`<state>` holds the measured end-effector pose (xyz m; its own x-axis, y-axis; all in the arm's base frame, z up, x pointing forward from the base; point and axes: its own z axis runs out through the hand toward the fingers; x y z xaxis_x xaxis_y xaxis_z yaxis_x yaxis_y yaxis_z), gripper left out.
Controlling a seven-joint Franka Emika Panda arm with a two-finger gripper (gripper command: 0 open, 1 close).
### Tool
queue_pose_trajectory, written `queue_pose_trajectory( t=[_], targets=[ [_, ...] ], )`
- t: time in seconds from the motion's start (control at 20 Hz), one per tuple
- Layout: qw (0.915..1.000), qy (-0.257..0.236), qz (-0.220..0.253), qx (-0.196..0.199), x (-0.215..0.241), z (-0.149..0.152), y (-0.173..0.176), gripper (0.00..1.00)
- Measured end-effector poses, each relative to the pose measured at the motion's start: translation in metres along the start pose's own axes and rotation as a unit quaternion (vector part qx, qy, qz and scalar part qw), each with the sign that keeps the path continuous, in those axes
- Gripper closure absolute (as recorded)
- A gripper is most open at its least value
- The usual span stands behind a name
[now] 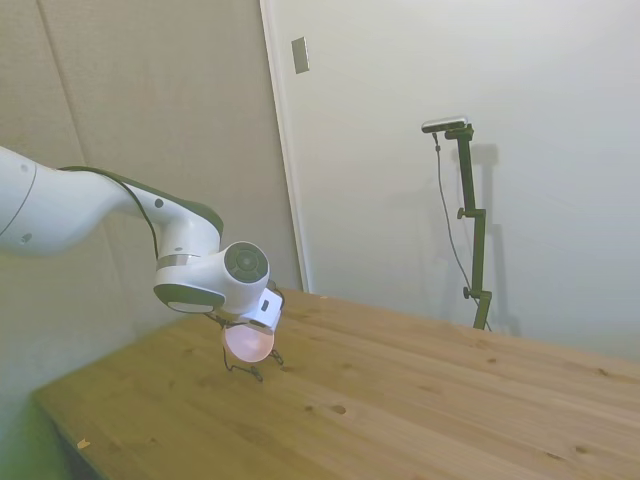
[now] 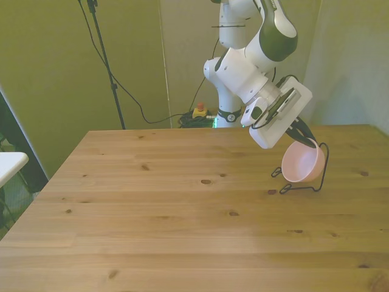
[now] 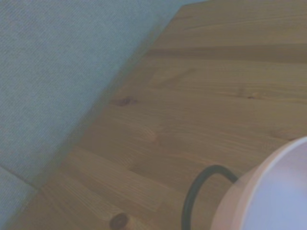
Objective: Load the bowl
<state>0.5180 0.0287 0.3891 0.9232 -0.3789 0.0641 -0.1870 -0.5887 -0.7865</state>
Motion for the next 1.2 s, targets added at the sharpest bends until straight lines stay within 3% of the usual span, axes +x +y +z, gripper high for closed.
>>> queue_pose_trajectory(
  t=[1.2],
  targets=[
    [0.9983,-0.025,-0.005,0.052,0.01,0.004,0.024,1.0]
  ],
)
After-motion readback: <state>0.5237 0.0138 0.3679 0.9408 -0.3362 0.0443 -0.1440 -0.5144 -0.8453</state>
